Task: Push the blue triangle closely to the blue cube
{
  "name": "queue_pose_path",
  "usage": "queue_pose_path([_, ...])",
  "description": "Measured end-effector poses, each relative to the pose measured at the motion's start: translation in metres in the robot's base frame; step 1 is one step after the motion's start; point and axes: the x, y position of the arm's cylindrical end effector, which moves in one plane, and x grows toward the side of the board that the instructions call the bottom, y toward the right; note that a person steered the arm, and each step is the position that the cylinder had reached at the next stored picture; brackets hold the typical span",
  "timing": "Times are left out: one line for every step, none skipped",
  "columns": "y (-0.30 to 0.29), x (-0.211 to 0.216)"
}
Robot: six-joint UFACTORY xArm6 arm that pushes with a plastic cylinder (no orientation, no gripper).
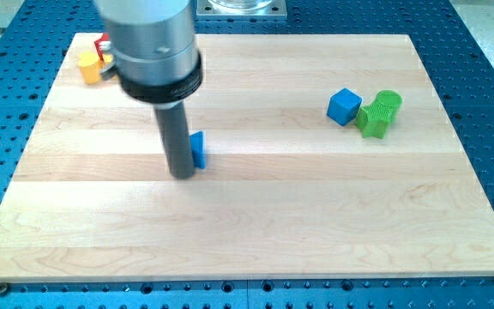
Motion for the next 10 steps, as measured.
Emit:
queue_pose_path([0.031,-0.003])
queue_pose_path([0.092,-0.024])
queue_pose_path([0.047,-0.015])
queue_pose_path([-0.011,-0.010])
queue_pose_path([0.015,-0.042])
queue_pose_path([0.081,-0.043])
queue_pose_path([0.089,-0.047])
queue_pose_path([0.097,-0.059])
queue_pose_path([0.147,-0.059])
queue_pose_path([0.166,-0.059])
